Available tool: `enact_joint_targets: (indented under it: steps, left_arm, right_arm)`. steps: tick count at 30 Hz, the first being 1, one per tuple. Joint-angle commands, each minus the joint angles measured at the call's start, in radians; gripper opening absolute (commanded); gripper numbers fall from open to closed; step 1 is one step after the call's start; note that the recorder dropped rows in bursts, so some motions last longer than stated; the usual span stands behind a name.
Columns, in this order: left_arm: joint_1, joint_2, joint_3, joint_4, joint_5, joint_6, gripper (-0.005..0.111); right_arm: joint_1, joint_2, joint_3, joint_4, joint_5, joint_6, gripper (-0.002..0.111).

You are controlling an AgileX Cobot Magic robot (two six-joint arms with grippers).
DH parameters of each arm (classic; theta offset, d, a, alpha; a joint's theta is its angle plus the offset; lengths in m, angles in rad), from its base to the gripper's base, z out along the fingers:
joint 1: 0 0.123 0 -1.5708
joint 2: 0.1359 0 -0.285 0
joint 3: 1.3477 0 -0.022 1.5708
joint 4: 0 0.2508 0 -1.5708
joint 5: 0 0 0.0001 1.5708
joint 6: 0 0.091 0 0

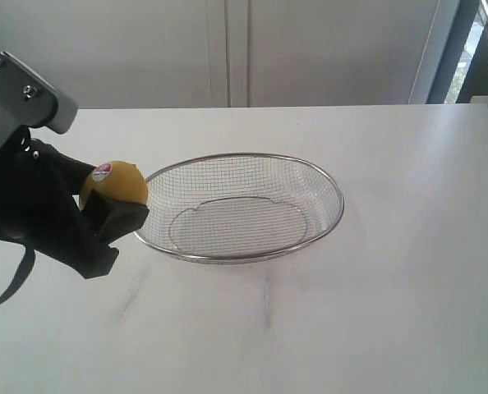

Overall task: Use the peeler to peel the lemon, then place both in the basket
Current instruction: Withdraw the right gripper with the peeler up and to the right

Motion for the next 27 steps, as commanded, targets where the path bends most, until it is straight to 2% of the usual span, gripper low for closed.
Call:
enact_joint_targets:
  steps: [1, 17, 27]
  left_arm:
    - [0.002, -0.007, -0.01, -0.011, -0.003, -0.008, 0.0]
    - [0.002, -0.007, -0.01, -0.011, -0.003, -0.008, 0.0]
    - [0.002, -0.007, -0.01, -0.011, -0.001, -0.008, 0.0]
  right_arm:
    - [0.0, 0.007, -0.028, -0.056, 0.0, -0.014, 0.0]
    - [0.0, 0.131, -0.236, -0.152, -0.004, -0.079, 0.0]
    - [-0.018, 0.162, -0.259, -0.146, -0.004, -0.13, 0.0]
